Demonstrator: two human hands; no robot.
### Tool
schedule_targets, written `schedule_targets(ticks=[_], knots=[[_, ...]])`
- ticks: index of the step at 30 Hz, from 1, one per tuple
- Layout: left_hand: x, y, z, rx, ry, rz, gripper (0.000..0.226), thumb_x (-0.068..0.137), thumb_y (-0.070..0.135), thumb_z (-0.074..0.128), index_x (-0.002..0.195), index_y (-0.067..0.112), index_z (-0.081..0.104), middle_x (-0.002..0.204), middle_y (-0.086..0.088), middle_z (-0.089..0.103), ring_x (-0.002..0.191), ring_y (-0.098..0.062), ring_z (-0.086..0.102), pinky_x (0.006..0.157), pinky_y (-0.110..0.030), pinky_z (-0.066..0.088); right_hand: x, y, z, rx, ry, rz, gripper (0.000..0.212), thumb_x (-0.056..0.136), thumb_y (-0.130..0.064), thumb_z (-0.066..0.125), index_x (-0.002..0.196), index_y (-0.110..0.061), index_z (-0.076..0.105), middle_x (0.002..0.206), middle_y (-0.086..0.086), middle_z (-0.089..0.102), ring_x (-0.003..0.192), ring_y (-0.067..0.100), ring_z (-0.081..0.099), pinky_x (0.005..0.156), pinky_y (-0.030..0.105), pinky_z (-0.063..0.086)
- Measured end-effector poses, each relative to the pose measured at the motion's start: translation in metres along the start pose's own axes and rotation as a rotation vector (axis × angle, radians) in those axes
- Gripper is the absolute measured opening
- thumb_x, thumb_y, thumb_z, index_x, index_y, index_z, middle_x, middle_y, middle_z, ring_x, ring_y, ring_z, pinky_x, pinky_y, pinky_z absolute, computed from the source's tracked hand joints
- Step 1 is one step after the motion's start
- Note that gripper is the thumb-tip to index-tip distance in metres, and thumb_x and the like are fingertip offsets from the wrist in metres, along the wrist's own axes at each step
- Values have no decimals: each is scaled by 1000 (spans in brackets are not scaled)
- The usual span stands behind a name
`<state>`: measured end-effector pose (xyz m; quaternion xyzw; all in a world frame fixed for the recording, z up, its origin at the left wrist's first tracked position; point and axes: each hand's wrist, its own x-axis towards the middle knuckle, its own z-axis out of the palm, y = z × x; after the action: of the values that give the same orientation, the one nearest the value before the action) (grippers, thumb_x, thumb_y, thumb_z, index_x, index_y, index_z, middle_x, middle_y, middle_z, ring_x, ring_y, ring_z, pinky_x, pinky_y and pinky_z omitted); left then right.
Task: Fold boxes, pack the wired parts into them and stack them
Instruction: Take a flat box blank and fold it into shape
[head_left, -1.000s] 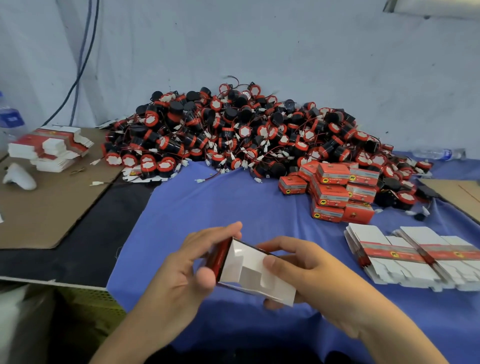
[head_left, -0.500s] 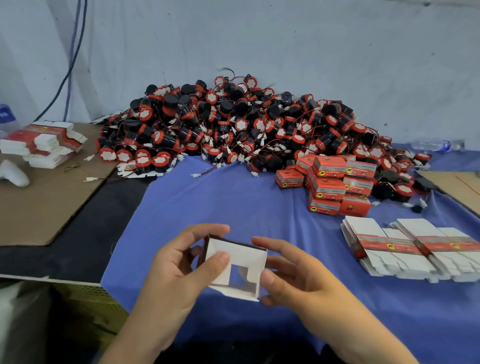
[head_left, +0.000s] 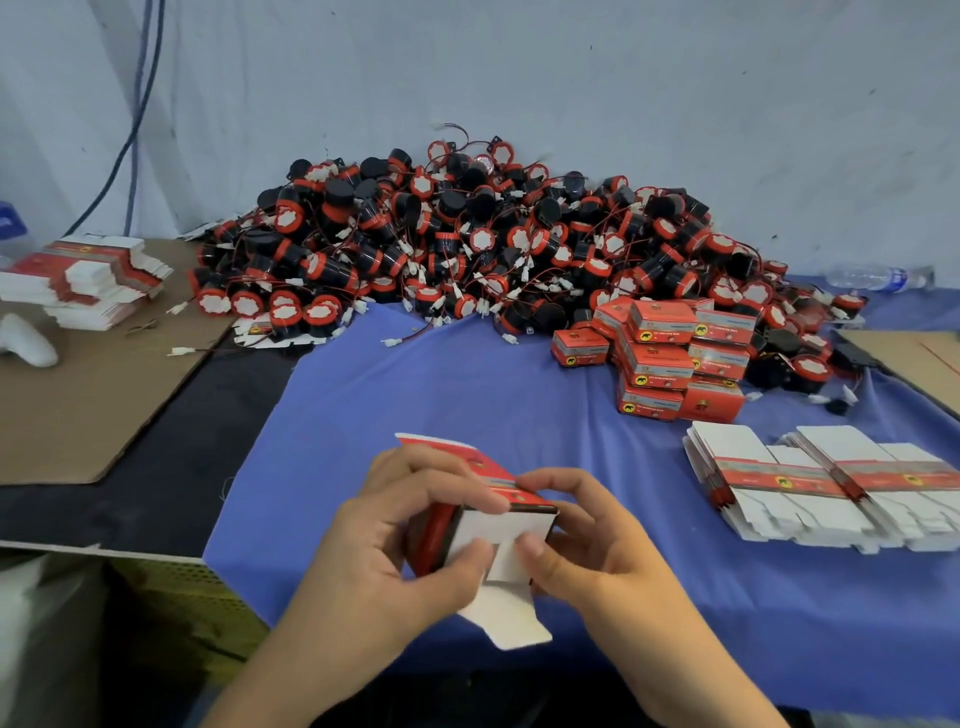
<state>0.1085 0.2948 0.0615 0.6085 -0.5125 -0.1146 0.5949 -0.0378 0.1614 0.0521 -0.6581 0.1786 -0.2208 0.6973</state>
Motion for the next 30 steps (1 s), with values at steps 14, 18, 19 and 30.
schedule_targets(ticks=[14, 18, 19, 30], knots=[[-6, -1, 14, -306, 239, -254, 38, 66, 41, 81, 101, 28, 74, 97, -5, 69, 90, -20, 68, 76, -38, 58, -17, 10, 5, -108, 42, -259, 32, 80, -42, 81, 91, -19, 63, 113, 3, 71, 88, 14, 65, 77, 27, 53], [-12, 13, 28, -208, 161, -73, 34, 83, 56, 71, 104, 29, 73, 117, 5, 63, 120, -21, 60, 93, -37, 54, -16, 13, 22, 162, 318, -212, 37, 74, -34, 83, 100, -30, 56, 97, 13, 73, 89, 22, 69, 79, 41, 57], [-14, 15, 32, -182, 171, -42, 31, 84, 52, 70, 106, 30, 73, 119, 4, 62, 124, -25, 57, 94, -40, 54, -17, 11, 25, 181, 347, -195, 40, 75, -28, 79, 106, -36, 56, 100, 13, 73, 95, 23, 71, 83, 43, 57], [-21, 7, 61, -156, 476, 81, 26, 74, 5, 70, 82, 30, 71, 101, -3, 61, 103, -27, 64, 78, -31, 57, -20, 5, 46, 140, 451, -212, 63, 75, 2, 84, 113, -43, 61, 107, 5, 73, 96, 22, 73, 75, 28, 60]])
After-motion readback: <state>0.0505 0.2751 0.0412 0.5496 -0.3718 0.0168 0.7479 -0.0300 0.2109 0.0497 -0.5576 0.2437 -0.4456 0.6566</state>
